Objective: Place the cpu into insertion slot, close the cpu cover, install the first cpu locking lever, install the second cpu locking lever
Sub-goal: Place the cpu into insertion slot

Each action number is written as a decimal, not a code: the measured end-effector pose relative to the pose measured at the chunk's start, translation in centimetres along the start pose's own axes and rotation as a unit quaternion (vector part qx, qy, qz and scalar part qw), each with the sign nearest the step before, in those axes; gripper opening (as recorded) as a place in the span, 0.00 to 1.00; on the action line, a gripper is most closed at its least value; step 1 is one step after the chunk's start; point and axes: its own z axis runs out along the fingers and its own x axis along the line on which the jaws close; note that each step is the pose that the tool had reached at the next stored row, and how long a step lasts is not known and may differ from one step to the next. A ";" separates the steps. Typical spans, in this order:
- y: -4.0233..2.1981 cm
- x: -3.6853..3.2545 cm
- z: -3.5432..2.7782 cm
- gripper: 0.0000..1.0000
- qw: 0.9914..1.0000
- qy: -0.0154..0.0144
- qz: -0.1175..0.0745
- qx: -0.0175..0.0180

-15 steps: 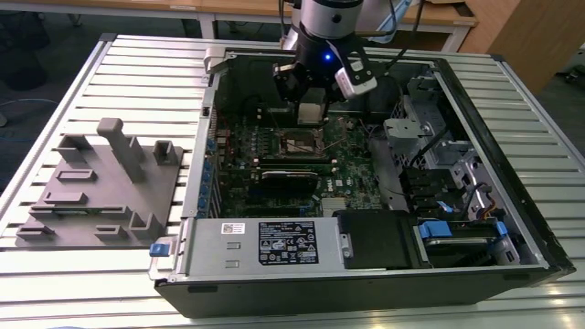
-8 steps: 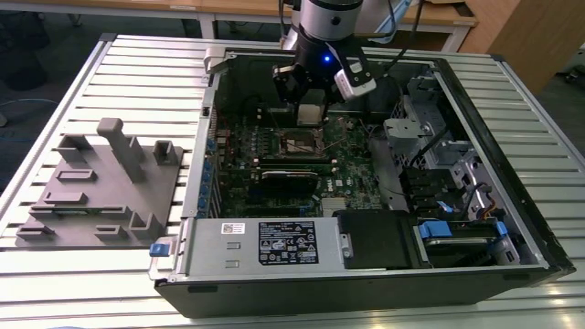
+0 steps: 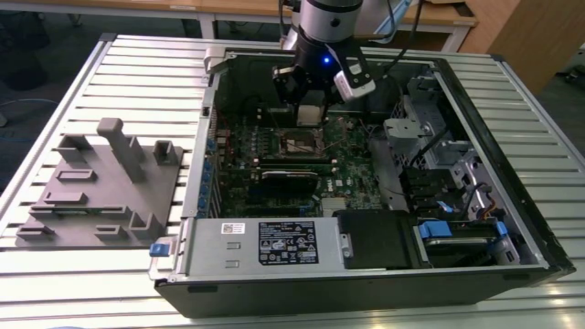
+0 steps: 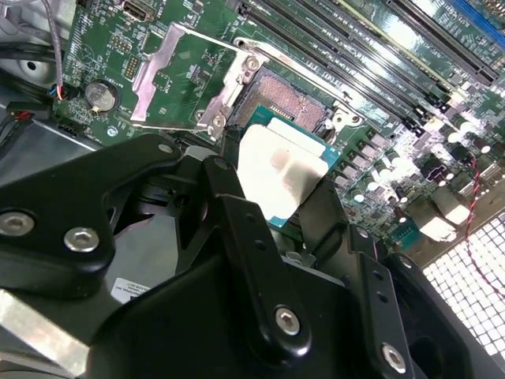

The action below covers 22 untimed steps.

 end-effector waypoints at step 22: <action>-0.10 0.00 1.05 0.54 1.000 0.000 0.000 0.000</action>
